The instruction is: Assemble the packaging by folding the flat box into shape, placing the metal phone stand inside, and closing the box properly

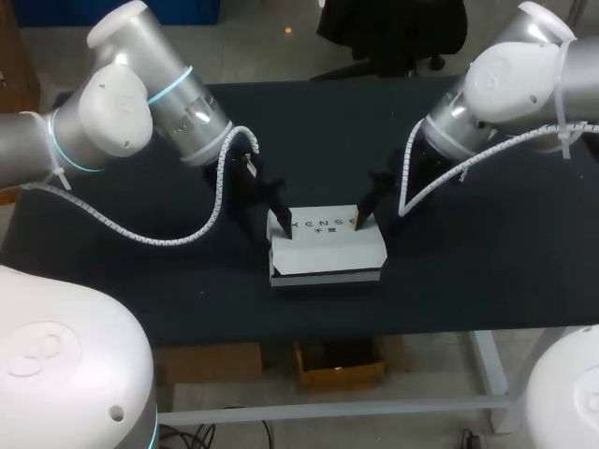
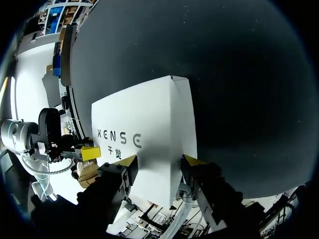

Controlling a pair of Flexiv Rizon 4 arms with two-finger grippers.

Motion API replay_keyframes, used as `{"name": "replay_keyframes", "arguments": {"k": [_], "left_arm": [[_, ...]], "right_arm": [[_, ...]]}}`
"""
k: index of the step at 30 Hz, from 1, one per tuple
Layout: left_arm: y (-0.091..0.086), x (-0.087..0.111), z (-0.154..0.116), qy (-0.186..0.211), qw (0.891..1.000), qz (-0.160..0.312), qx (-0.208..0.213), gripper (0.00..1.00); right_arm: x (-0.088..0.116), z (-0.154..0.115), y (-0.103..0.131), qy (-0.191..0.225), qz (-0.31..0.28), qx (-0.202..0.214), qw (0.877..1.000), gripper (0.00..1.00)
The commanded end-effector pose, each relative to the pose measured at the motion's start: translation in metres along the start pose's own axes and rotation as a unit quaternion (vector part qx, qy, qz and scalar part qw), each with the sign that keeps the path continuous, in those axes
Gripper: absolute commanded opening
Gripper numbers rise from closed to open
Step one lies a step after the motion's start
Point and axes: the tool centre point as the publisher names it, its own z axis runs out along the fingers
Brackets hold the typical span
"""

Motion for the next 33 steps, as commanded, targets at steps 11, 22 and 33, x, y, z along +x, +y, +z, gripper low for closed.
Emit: {"name": "replay_keyframes", "arguments": {"k": [11,22,33], "left_arm": [[-0.0096,0.0117,0.0004,-0.002,1.0,-0.011,-0.028,0.48],[-0.0113,0.0116,-0.0005,0.0,0.999,-0.018,-0.042,0.47],[-0.0098,0.0128,-0.0002,0.0,0.998,-0.024,-0.06,0.48]], "right_arm": [[0.0065,-0.0018,0.0088,0.004,0.006,0.017,1.0,0.55],[0.0065,-0.0035,0.0118,0.01,0.015,0.027,0.999,0.53],[0.0091,-0.0023,0.0026,0.014,0.021,0.036,0.999,0.54]]}}
